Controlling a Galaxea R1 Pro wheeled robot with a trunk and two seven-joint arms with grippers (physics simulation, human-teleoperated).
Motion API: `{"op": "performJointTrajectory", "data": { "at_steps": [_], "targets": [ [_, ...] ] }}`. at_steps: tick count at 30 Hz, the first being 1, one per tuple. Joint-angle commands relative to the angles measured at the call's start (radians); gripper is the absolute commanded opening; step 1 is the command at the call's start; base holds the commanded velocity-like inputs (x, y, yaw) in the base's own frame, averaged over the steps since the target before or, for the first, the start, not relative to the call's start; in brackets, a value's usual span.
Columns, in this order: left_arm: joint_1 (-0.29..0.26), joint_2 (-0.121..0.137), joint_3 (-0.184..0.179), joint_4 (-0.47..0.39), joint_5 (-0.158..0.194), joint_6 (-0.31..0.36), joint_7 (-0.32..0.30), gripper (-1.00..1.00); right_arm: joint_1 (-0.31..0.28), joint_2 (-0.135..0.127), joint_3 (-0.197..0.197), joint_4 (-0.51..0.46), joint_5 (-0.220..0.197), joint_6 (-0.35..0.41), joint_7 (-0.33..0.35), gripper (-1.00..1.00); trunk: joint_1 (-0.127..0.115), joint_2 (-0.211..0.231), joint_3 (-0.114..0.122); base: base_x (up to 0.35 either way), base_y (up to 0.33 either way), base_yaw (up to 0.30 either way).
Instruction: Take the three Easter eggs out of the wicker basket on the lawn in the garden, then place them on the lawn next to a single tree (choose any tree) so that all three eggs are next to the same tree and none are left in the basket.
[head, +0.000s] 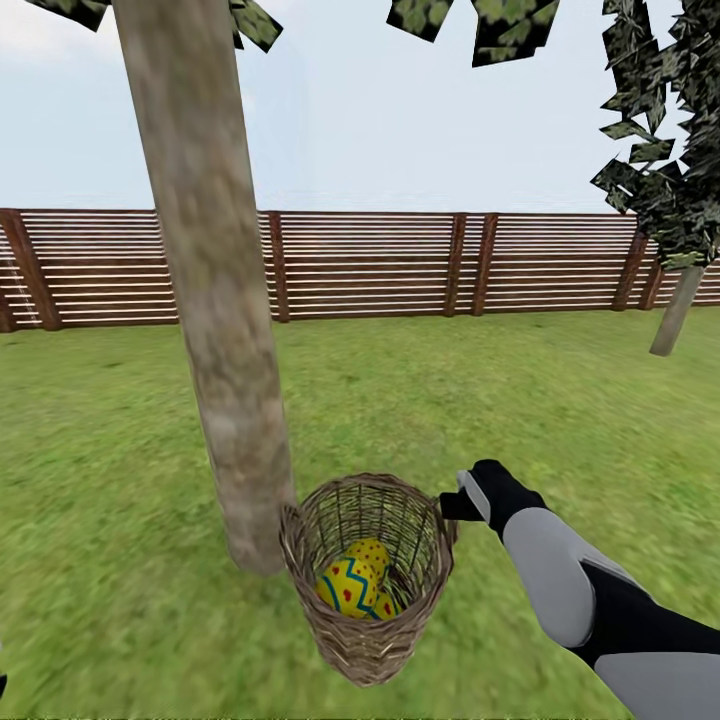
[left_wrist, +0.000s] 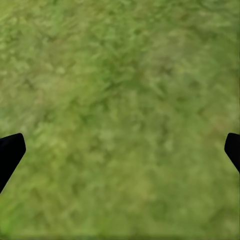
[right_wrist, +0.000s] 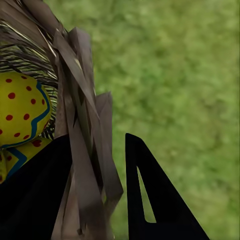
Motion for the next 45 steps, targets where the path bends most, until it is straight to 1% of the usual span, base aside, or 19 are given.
{"op": "performJointTrajectory", "data": {
  "at_steps": [1, 2, 3, 5, 7, 14, 15, 18, 19, 24, 27, 30, 31, 42, 44, 45],
  "targets": [
    [0.000, 0.000, 0.001, -0.001, 0.009, 0.005, 0.001, 1.00, -0.001, 0.001, -0.013, -0.002, -0.006, 0.003, 0.005, -1.00, 0.004, -0.008, -0.004, 0.000, 0.000, 0.000],
    [0.000, 0.000, 0.001, -0.001, 0.009, 0.005, 0.001, 1.00, -0.001, 0.001, -0.013, -0.002, -0.006, 0.003, 0.006, -1.00, 0.008, -0.015, -0.007, 0.000, 0.000, 0.000],
    [0.003, -0.006, -0.005, 0.004, 0.012, 0.011, -0.002, 1.00, 0.001, -0.004, -0.008, -0.004, 0.005, 0.002, 0.009, -1.00, 0.008, -0.015, -0.007, 0.000, 0.000, 0.000],
    [0.001, -0.017, -0.016, 0.016, 0.017, 0.022, -0.005, 1.00, 0.001, -0.004, -0.008, -0.004, 0.006, 0.002, 0.009, -1.00, 0.008, -0.015, -0.007, 0.000, 0.000, 0.000],
    [0.001, -0.029, -0.027, 0.027, 0.017, 0.031, -0.005, 1.00, 0.001, -0.004, -0.008, -0.004, 0.028, 0.002, 0.009, -1.00, 0.008, -0.015, -0.007, 0.000, 0.000, 0.000],
    [0.001, -0.029, -0.029, 0.066, 0.017, 0.031, -0.005, 1.00, 0.001, -0.004, -0.008, -0.004, 0.062, 0.002, 0.009, -1.00, 0.008, -0.015, -0.007, 0.000, 0.000, 0.000],
    [0.005, -0.035, -0.029, 0.071, 0.021, 0.029, -0.010, 1.00, 0.001, -0.002, -0.008, -0.004, 0.066, 0.002, 0.009, -1.00, 0.011, -0.022, -0.010, 0.000, 0.000, 0.000],
    [0.011, -0.052, -0.030, 0.088, 0.026, 0.027, -0.016, 1.00, 0.001, 0.002, -0.008, -0.005, 0.080, 0.002, 0.010, -1.00, 0.011, -0.022, -0.010, 0.000, 0.000, 0.000],
    [0.012, -0.072, -0.030, 0.111, 0.027, 0.026, -0.017, 1.00, 0.001, 0.003, -0.008, -0.005, 0.005, 0.002, 0.010, -1.00, 0.015, -0.029, -0.013, 0.000, 0.000, 0.000],
    [0.012, -0.074, -0.030, 0.112, 0.029, 0.026, -0.017, 1.00, 0.001, 0.004, -0.008, -0.004, 0.005, 0.002, 0.010, -1.00, 0.023, -0.043, -0.020, 0.000, 0.000, 0.000],
    [0.012, -0.074, -0.030, 0.111, 0.030, 0.026, -0.017, 1.00, 0.001, 0.004, -0.008, -0.004, 0.005, 0.002, 0.010, -1.00, 0.023, -0.043, -0.020, 0.000, 0.000, 0.000],
    [0.012, -0.074, -0.030, 0.110, 0.031, 0.026, -0.018, 1.00, 0.001, 0.005, -0.009, -0.004, 0.005, 0.002, 0.010, -1.00, 0.034, -0.064, -0.029, 0.000, 0.000, 0.000],
    [0.012, -0.074, -0.030, 0.109, 0.032, 0.027, -0.019, 1.00, 0.001, 0.005, -0.009, -0.004, 0.005, 0.002, 0.010, -1.00, 0.034, -0.064, -0.029, 0.000, 0.000, 0.000],
    [0.012, -0.074, -0.030, 0.100, 0.033, 0.027, -0.020, 1.00, 0.001, 0.006, -0.008, -0.004, 0.005, 0.002, 0.010, -1.00, 0.077, -0.141, -0.064, 0.000, 0.000, 0.000],
    [0.013, -0.067, -0.025, 0.089, 0.035, 0.028, -0.029, 1.00, 0.001, 0.006, -0.008, -0.004, 0.005, 0.002, 0.010, -1.00, 0.084, -0.155, -0.070, 0.000, 0.000, 0.000],
    [0.013, -0.065, -0.022, 0.075, 0.035, 0.029, -0.034, 1.00, 0.001, 0.006, -0.008, -0.004, 0.005, 0.002, 0.010, -1.00, 0.084, -0.155, -0.070, 0.000, 0.000, 0.000]
  ]
}}
